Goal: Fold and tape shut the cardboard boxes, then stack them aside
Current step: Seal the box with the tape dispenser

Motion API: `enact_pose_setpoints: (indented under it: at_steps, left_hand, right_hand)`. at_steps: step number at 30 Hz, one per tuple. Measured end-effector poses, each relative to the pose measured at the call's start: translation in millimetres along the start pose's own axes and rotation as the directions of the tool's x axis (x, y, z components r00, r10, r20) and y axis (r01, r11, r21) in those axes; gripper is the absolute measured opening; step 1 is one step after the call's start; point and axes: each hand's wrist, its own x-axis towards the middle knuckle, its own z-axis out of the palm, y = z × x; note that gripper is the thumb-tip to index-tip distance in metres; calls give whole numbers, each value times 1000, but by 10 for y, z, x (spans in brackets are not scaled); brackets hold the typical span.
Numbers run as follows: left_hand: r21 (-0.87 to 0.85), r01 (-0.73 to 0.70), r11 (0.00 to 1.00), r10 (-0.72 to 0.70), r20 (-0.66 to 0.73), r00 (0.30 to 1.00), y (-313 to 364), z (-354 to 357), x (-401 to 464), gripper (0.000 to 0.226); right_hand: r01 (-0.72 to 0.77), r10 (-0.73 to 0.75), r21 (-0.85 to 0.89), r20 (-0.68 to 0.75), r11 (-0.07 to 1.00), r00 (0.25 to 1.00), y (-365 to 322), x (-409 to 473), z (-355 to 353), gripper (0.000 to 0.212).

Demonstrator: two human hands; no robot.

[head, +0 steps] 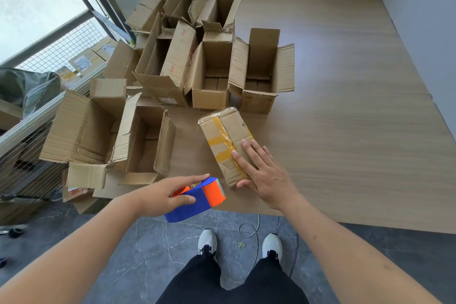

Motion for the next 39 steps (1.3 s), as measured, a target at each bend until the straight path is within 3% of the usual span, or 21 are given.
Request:
enact_pose_setpoints:
  at_steps: [24, 39]
  left_hand:
    - [-23, 10, 1000, -10, 5, 1000, 33, -32, -208, 55]
    - [138, 63, 988, -48, -115, 992, -65, 72, -93, 59]
  right_hand:
    - [-45, 43, 22, 81, 999, 996, -28, 25, -77, 75]
    - [-57, 51, 27, 161, 998, 986, -55, 24, -178, 76]
